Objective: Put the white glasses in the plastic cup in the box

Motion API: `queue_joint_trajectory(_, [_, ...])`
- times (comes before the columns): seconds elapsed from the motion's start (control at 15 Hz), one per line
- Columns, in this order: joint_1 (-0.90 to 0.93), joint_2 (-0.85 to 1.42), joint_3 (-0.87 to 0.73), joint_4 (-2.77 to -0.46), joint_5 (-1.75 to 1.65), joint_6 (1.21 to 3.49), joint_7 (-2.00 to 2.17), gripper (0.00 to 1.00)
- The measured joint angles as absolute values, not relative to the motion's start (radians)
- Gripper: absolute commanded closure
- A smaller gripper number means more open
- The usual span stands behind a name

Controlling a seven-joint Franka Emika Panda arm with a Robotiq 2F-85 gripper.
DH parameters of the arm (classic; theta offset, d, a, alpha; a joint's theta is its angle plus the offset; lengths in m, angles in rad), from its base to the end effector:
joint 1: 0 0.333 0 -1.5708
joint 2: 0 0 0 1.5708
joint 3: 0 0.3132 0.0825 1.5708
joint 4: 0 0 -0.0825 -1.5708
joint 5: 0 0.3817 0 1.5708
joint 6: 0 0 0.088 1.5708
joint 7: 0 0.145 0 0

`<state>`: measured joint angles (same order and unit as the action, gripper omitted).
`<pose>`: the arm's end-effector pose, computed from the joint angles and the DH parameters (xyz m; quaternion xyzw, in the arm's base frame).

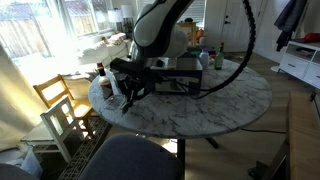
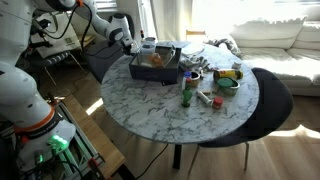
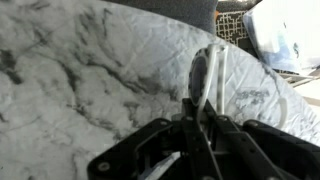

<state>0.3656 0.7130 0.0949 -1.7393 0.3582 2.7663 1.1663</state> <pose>0.6349 0.2975 0.1632 -0.8485 0.4929 -0.0177 0.1918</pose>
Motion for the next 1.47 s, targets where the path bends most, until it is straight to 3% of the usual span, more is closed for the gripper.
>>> queue_joint_trajectory(0.6, [0.474,0.501,0.001,-1.855,0.229,2.804,1.315,0.97])
queue_joint_trajectory(0.87, [0.576,0.341,-0.142,-1.995,0.005,2.848,1.540,0.97])
queue_joint_trajectory(1.27, [0.811,0.139,-0.526,-2.128,-0.437,2.824,1.945,0.97])
queue_joint_trajectory(1.47, [0.822,0.068,-0.587,-2.151,-0.615,2.767,2.089,0.97])
